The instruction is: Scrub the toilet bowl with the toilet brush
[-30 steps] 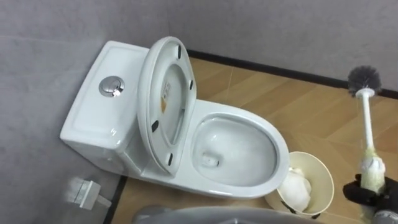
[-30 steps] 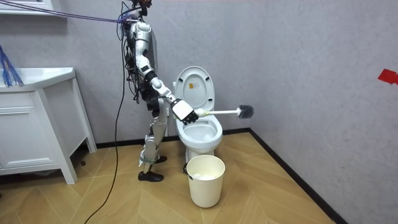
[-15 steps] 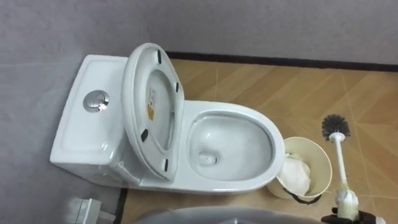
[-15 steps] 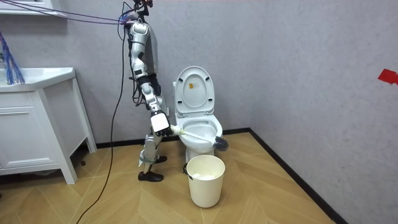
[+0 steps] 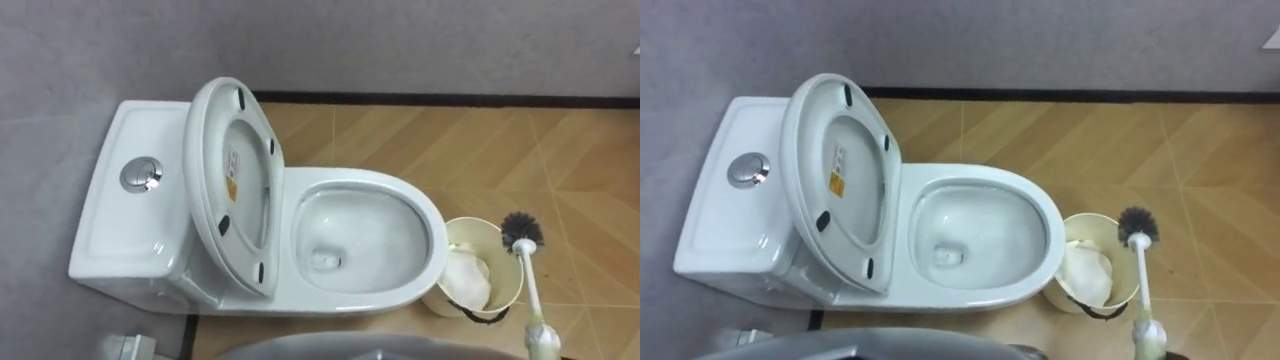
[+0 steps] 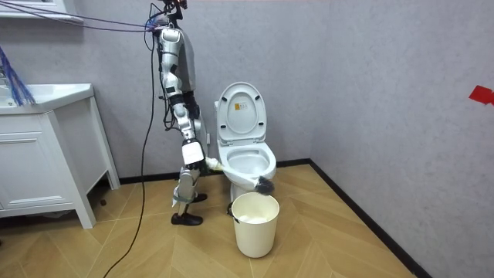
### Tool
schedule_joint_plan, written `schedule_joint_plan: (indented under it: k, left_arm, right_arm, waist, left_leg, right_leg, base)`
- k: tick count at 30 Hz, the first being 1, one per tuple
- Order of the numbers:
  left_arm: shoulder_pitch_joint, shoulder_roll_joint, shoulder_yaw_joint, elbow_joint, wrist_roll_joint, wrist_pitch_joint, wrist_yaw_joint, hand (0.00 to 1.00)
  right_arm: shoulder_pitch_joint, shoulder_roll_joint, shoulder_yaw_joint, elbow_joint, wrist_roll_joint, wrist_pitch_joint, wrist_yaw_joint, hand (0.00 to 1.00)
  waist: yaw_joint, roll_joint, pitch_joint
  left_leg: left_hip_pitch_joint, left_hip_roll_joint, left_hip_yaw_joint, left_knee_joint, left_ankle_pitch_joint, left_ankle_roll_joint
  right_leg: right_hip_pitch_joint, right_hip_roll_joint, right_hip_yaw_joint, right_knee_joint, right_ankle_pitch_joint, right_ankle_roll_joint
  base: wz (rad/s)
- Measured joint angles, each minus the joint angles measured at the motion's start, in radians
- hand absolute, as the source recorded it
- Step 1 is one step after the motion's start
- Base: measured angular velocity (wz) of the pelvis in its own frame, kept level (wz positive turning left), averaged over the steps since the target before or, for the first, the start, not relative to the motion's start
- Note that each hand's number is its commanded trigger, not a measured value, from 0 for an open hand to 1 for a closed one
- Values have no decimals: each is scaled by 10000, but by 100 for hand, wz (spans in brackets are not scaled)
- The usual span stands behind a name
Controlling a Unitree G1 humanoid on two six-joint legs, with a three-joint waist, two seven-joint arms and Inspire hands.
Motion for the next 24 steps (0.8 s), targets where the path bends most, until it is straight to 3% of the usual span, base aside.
schedule_joint_plan:
  k: [5, 9, 13, 17, 24]
  left_arm:
    - [-163, -4, -447, 12, 1670, 209, 145, 0]
    - [-197, -6, -583, 14, 2329, 413, 219, 0]
    - [-251, -6, -688, 11, 2835, 728, 221, 0]
    - [-303, -35, -1067, -12, 3380, 1063, 212, 0]
    - [-366, -49, -1492, -12, 3669, 1263, 224, 0]
  right_arm:
    - [24, 179, 71, 401, -1, 292, 235, 0]
    - [-98, 189, 188, 663, -186, 392, 364, 0]
    - [-22, 197, 420, 696, -647, 543, 762, 0]
    - [-1, 210, 941, 636, -947, 925, 1447, 0]
    - [-65, 230, 1278, 584, -1060, 1136, 2234, 0]
  waist:
    - [-104, -2, 15]
    - [-265, 43, 14]
    - [-350, 39, 12]
    - [-364, 64, 0]
    - [-369, 86, -38]
  left_leg:
    - [-1, 9, 66, -10, -8, 1]
    - [46, 52, 193, -20, -17, -9]
    - [70, 74, 196, -17, -32, -32]
    - [69, 89, 194, -1, -37, -41]
    - [121, 93, 197, 46, -36, -38]
  right_leg:
    - [-11, 9, 10, -3, 3, -3]
    - [-36, 51, 220, 24, 13, -20]
    - [-28, 80, 264, 19, 25, -40]
    - [-28, 96, 300, 20, 32, -52]
    - [11, 98, 354, 20, 35, -59]
  base:
    - [-2]
    - [-9]
    - [-4]
    - [0]
    - [0]
